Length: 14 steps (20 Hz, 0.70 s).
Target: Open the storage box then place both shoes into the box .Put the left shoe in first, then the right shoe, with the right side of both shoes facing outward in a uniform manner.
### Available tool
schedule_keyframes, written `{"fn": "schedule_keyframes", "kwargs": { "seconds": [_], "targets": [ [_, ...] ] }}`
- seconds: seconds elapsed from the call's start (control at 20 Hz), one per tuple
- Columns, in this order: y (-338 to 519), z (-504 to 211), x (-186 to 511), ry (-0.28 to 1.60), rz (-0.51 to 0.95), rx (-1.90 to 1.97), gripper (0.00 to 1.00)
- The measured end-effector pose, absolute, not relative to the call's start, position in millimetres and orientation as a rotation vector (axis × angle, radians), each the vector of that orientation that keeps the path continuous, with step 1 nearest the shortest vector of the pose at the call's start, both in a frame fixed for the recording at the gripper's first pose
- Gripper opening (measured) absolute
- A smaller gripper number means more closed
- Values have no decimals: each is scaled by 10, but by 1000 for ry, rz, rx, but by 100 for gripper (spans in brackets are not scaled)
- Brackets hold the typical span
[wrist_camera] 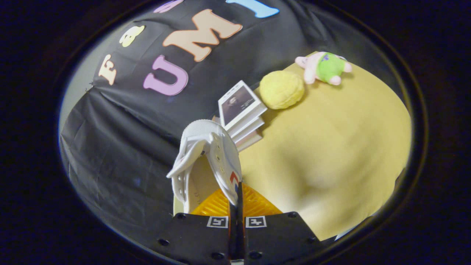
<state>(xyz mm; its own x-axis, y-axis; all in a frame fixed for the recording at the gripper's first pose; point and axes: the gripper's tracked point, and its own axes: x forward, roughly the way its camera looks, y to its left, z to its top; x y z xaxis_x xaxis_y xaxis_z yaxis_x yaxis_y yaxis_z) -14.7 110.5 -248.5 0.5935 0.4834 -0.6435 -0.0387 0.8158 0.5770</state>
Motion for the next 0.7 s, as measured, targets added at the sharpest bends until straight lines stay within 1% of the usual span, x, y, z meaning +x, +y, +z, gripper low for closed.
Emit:
{"fn": "schedule_keyframes", "kwargs": {
  "seconds": [0.2,0.35,0.5,0.7],
  "targets": [
    [1691,-2488,-365,945,396,520,3],
    [2062,-2675,-532,1001,419,480,3],
    [2343,-2872,-708,1052,419,427,3],
    [2476,-3082,-843,1056,381,331,3]
  ]
}}
